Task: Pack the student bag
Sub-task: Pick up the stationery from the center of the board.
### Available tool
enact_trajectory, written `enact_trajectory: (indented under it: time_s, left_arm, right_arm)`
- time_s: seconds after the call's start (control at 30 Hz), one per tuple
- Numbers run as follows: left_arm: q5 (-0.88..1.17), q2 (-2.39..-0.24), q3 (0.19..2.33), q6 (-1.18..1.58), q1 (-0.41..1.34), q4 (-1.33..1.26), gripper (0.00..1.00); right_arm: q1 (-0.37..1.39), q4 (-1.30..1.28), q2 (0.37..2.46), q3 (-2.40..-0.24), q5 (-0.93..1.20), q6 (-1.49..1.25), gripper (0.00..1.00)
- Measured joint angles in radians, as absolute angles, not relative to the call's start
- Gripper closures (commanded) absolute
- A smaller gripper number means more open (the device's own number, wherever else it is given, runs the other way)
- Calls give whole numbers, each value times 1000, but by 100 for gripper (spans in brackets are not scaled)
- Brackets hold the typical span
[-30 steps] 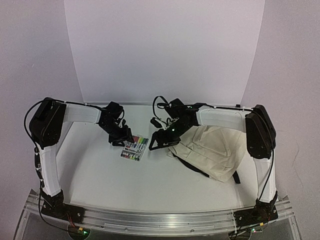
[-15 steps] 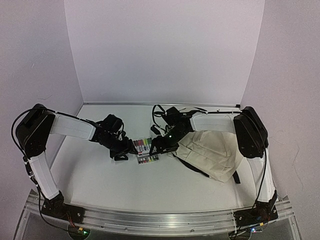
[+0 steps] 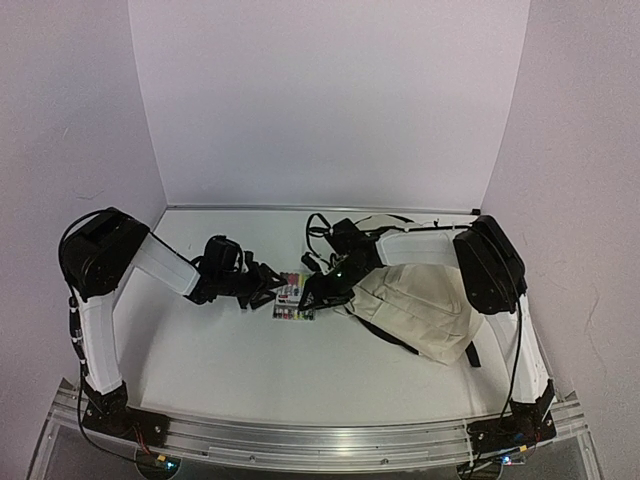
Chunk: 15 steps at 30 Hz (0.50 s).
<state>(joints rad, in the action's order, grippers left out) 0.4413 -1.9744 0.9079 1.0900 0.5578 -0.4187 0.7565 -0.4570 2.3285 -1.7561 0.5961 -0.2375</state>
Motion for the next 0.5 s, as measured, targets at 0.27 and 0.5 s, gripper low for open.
enact_trajectory:
  time_s: [0.27, 0.5]
  left_arm:
    - [468, -2080, 899, 1136, 544, -704, 57]
    - [489, -2065, 853, 1157, 552, -748, 59]
  right_arm:
    - [737, -459, 2354, -1762, 738, -259, 45]
    - [733, -489, 2358, -1761, 789, -260, 44]
